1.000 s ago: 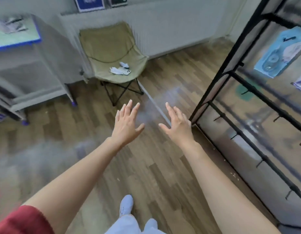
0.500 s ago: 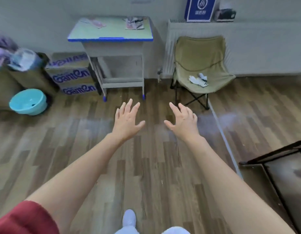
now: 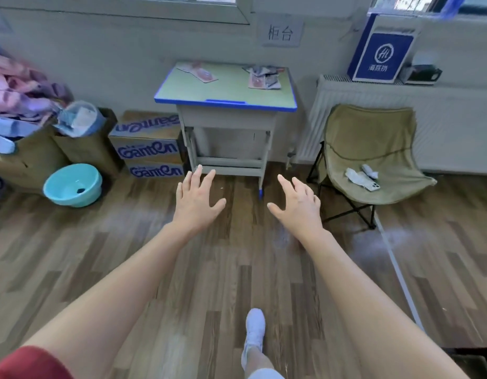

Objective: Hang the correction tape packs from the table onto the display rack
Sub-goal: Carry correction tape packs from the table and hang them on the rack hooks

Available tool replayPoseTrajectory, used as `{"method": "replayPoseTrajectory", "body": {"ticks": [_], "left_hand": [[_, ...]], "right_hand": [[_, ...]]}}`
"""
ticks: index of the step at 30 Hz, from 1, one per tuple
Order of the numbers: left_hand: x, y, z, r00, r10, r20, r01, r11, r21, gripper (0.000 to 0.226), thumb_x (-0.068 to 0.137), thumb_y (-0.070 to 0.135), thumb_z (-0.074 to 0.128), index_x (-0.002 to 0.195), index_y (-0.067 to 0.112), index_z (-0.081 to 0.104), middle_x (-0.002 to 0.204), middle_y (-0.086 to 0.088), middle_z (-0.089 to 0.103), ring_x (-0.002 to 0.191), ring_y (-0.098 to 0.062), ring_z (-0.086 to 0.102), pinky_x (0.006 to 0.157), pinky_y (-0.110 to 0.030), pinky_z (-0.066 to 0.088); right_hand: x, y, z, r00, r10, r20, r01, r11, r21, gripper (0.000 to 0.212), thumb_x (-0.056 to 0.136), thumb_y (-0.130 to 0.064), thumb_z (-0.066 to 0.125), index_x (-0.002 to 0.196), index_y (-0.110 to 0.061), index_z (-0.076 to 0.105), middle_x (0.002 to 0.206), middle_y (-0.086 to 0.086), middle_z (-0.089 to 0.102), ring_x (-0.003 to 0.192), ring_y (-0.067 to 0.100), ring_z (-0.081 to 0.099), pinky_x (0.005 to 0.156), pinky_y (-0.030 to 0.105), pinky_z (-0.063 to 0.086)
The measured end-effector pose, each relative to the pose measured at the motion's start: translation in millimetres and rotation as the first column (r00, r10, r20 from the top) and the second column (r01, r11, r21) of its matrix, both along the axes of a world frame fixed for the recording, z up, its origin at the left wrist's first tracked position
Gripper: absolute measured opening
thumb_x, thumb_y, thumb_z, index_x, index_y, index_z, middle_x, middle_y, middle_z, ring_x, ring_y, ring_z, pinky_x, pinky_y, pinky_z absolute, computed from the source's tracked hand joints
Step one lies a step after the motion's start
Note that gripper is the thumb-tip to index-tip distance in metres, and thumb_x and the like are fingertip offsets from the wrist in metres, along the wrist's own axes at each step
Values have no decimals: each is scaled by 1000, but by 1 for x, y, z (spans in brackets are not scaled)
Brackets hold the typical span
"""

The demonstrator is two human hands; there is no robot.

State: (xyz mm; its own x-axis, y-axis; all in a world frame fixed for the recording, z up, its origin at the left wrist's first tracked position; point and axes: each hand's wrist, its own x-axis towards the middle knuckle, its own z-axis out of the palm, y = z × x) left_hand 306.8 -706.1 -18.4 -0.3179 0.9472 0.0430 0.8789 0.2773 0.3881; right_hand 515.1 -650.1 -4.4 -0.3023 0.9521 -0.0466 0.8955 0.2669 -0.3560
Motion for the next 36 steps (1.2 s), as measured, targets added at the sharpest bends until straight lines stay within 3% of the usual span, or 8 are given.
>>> {"method": "replayPoseTrajectory", "body": {"ticks": [15, 24, 31, 36], "left_hand": [[-80, 262, 17, 993, 92, 79, -94, 995, 21, 69, 95, 38, 52, 152, 26, 14, 161, -3, 0, 147, -24, -3, 118, -46, 3], [-163, 437, 10, 996, 47, 72, -50, 998, 31, 69, 94, 38, 53, 152, 23, 16, 161, -5, 1, 147, -27, 0, 118, -48, 9], [-221, 548, 3, 996, 50, 68, -45, 997, -60, 69, 95, 38, 51, 152, 24, 14, 160, -4, 1, 147, -26, -1, 116, -50, 14], [-248, 617, -14, 992, 90, 88, -80, 990, -115, 69, 94, 38, 53, 151, 23, 17, 160, -3, 2, 146, -24, 1, 114, -51, 17]], "right_hand": [[-97, 289, 24, 993, 116, -23, -115, 993, 35, 71, 92, -42, 54, 151, -28, 16, 156, 11, 18, 141, 32, 22, 111, 46, 22], [-176, 452, 17, 997, 67, -43, -66, 997, 32, 73, 90, -42, 57, 150, -26, 19, 152, 13, 26, 136, 33, 29, 109, 45, 27], [-234, 561, 8, 999, 9, -53, -11, 999, -37, 75, 88, -40, 59, 150, -26, 20, 154, 9, 23, 134, 33, 32, 106, 43, 30], [-263, 633, -15, 998, 0, -69, -6, 997, -83, 78, 88, -36, 60, 151, -24, 16, 159, 6, 11, 143, 29, 19, 109, 42, 28]]}}
